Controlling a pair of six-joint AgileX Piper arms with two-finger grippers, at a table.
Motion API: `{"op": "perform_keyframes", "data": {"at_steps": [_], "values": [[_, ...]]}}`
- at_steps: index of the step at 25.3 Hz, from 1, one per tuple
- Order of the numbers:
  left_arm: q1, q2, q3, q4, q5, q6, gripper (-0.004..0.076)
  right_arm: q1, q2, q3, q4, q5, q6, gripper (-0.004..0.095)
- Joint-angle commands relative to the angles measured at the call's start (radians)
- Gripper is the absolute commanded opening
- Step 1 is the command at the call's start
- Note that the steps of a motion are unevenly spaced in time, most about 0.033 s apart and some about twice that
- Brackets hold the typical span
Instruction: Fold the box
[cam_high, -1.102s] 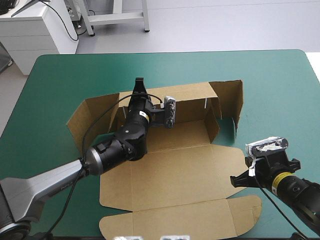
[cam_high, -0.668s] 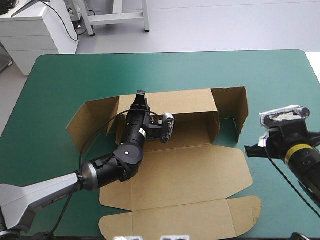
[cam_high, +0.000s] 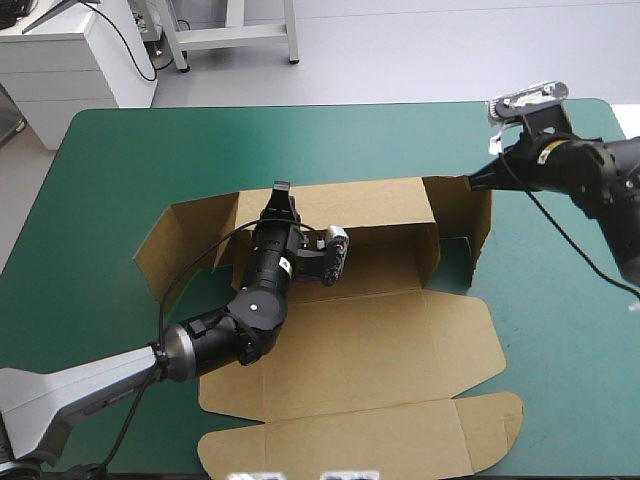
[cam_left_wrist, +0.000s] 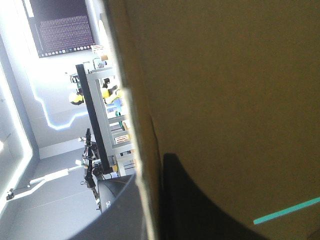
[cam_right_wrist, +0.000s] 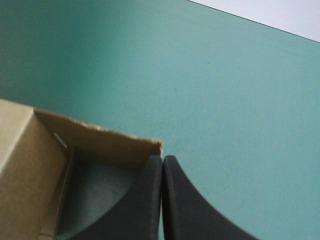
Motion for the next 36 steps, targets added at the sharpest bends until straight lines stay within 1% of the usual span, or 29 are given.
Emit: {"op": "perform_keyframes", "data": {"at_steps": [1,4,8,14,15,17,19,23,24,27,29,33,36], "values": [[-0.006,-0.031,-0.011,0.002,0.029,0.007,-0.0008,-0.057,0.069,-0.145,0.147,-0.06,-0.096,-0.0021],[-0.006,-0.031,-0.011,0.047,0.029,0.007,-0.0008,-0.059,0.195,-0.248,0.146,-0.043,-0.087,-0.0021],[-0.006,-0.031,-0.011,0.063,0.029,0.007,-0.0008,-0.059,0.332,-0.339,0.198,0.018,-0.087,-0.0021],[-0.006,-0.022,-0.011,0.058,0.027,0.007,-0.0008,-0.077,0.387,-0.37,0.267,0.126,-0.092,-0.0021],[-0.006,-0.022,-0.011,0.058,0.025,0.007,-0.0008,-0.087,0.387,-0.37,0.295,0.139,-0.102,-0.0021],[-0.006,-0.02,-0.011,0.058,0.023,0.007,-0.0008,-0.124,0.387,-0.37,0.428,0.178,-0.162,-0.0021],[-0.006,-0.02,-0.011,0.058,0.016,0.006,-0.0008,-0.177,0.387,-0.36,0.544,0.245,-0.211,-0.0021],[-0.006,-0.016,-0.011,0.058,0.014,-0.018,-0.0008,-0.269,0.387,-0.324,0.64,0.356,-0.276,-0.0021],[-0.006,-0.016,-0.011,0.058,0.014,-0.028,-0.0008,-0.289,0.385,-0.312,0.659,0.369,-0.281,-0.002],[-0.006,-0.016,-0.011,0.055,0.014,-0.035,-0.0008,-0.314,0.373,-0.29,0.697,0.369,-0.296,-0.0019],[-0.006,-0.016,-0.011,0.055,0.014,-0.035,-0.0008,-0.316,0.363,-0.261,0.701,0.369,-0.311,-0.002],[-0.006,-0.016,-0.011,0.055,0.012,-0.035,-0.0008,-0.316,0.352,-0.204,0.75,0.369,-0.344,-0.0019],[-0.006,-0.016,-0.011,0.055,0.012,-0.035,-0.0008,-0.316,0.309,-0.119,0.777,0.367,-0.379,-0.0019]]}}
